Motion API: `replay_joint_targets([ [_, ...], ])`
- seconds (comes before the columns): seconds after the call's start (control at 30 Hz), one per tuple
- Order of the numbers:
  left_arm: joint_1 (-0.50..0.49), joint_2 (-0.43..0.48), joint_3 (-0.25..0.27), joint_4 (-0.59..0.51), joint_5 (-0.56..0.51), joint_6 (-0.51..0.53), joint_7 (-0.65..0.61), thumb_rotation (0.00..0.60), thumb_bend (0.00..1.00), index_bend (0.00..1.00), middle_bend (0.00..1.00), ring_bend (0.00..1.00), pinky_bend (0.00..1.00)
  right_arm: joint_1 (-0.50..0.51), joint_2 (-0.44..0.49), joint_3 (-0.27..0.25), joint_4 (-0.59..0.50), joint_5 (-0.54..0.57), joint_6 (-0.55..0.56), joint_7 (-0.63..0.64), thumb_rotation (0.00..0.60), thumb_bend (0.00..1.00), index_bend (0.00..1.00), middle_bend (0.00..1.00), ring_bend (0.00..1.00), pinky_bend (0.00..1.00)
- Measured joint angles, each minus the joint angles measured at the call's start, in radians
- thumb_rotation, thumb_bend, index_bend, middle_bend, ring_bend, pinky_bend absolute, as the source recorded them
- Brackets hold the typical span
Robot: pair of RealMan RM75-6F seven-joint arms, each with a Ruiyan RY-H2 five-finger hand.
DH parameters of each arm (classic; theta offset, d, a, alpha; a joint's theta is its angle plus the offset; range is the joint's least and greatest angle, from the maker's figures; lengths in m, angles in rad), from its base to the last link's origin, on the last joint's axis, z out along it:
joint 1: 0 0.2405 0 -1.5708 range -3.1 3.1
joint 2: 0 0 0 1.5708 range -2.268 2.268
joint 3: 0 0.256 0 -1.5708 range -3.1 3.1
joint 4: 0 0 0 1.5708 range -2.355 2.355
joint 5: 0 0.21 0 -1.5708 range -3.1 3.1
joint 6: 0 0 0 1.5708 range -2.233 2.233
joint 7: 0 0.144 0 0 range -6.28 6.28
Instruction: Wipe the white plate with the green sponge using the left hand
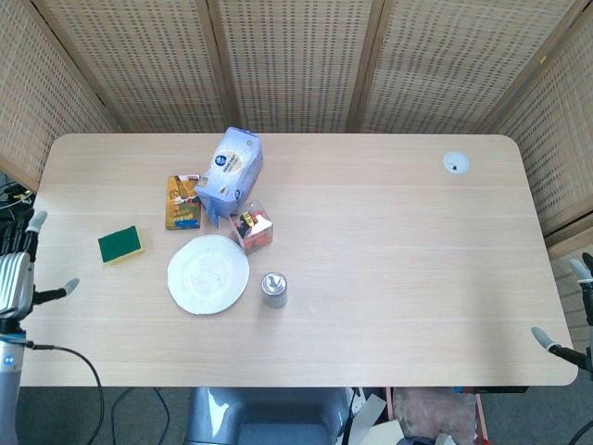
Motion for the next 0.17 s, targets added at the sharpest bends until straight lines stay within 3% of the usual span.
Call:
replay_joint_targets([
  [0.17, 0.1, -0.017, 0.078, -0.068, 0.112, 0.115, 0.115, 0.6, 0.0, 0.0, 0.0, 0.0, 0.0, -0.007, -0.003, -0.002, 0.008, -0.009, 0.016, -0.008, 0.6, 0.0, 0.0, 0.0, 0.0, 0.0],
])
